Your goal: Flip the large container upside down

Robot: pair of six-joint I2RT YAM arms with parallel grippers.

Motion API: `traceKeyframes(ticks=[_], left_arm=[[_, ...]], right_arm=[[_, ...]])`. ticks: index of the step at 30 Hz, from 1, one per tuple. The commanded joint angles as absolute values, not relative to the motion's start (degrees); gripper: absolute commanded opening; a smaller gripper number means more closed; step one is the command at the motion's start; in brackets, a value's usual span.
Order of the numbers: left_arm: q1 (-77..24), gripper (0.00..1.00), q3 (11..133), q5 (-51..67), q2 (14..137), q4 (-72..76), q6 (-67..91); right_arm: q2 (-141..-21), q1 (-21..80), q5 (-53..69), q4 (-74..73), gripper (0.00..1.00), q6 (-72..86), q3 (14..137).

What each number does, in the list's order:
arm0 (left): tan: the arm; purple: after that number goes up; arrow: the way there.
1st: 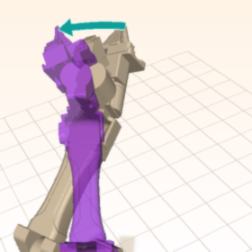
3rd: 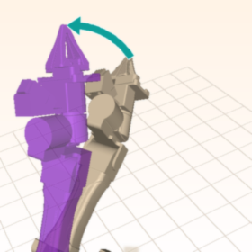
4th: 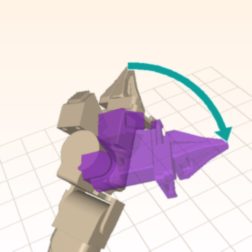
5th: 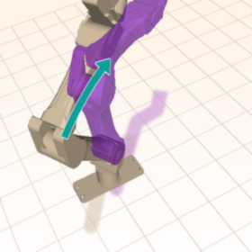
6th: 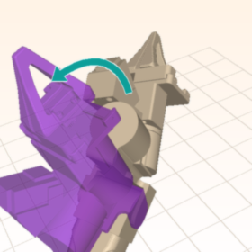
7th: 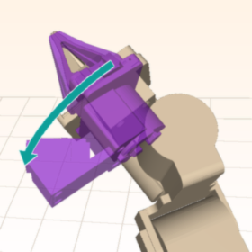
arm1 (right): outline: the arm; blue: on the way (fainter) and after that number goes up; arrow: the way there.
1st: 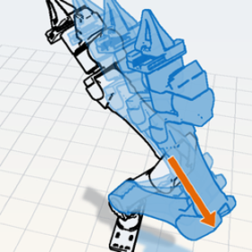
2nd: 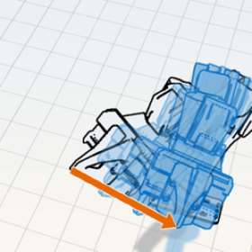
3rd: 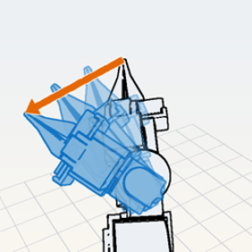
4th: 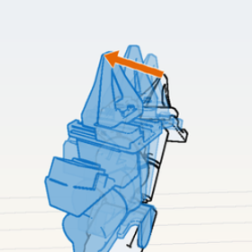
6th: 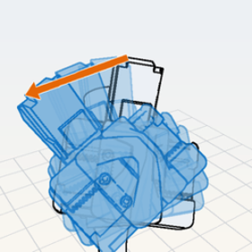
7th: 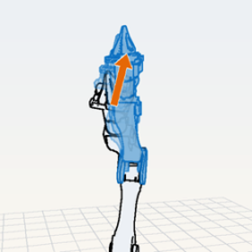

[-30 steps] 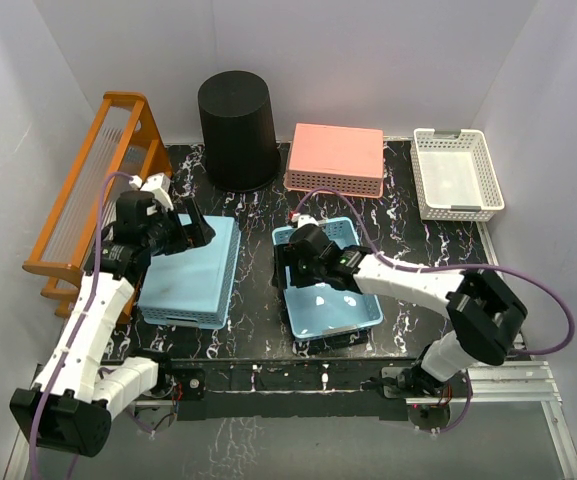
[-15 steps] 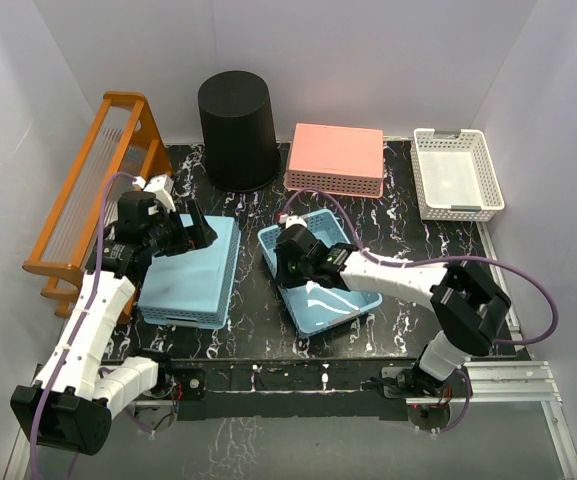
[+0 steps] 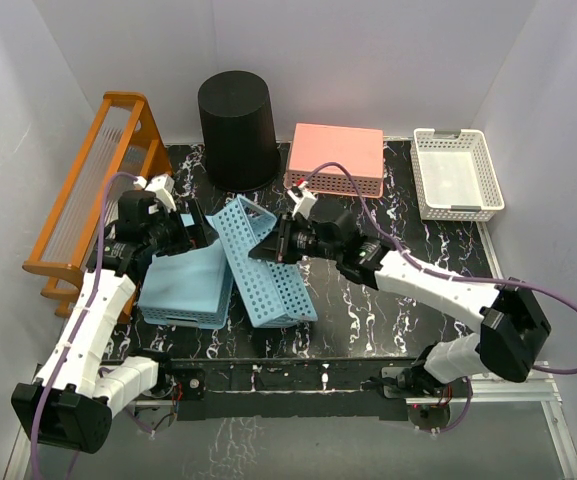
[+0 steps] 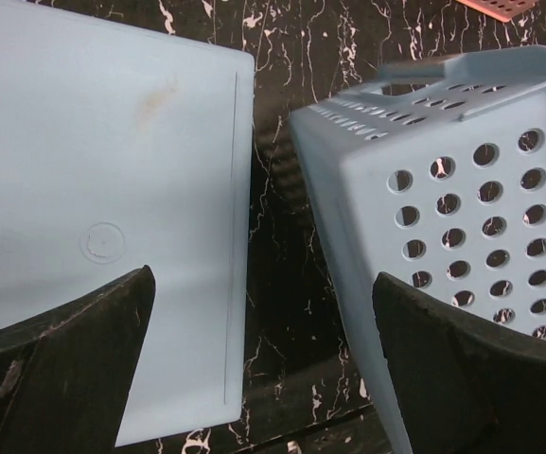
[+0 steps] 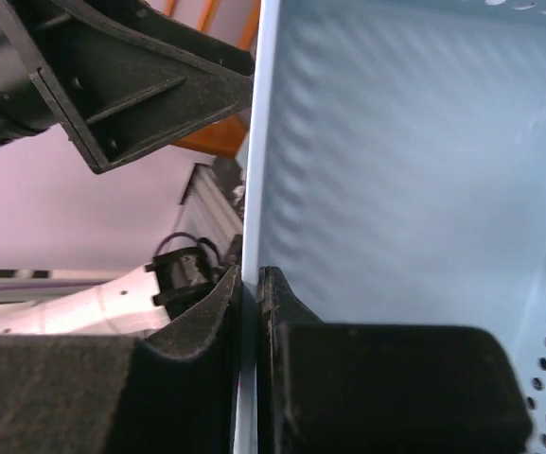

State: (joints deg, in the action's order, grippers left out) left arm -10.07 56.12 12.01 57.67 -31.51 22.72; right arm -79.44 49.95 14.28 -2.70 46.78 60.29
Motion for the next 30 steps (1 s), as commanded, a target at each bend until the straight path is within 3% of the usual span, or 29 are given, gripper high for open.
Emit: traceKeyframes(ticks=[1,10,22,27,30], left_arm=[[-9.8,0.99,56.3,13.5,57.3,-32.2,22.1],[-9.8,0.99,58.4,13.8,55.2,-32.3,21.3],[-9.8,0.99,62.7,22.5,57.4,-30.5,20.8],[-9.7,0.99,63.5,23.9,59.3,-30.1,20.5],[-9.8,0.99,64.0,23.8,60.2,-30.0,20.4]], right_arm=[[-77.3,45.0,27.6,20.3,0.0,62.0,52.7],[-84.7,34.5,39.1,66.7,0.0,93.3,33.2],[-92.0,18.5,48.6,78.2,0.0,97.2,21.7],[-91.2,10.6,52.2,69.4,0.19,89.9,20.5],[-86.3,7.4,51.4,50.3,0.4,76.5,23.1]])
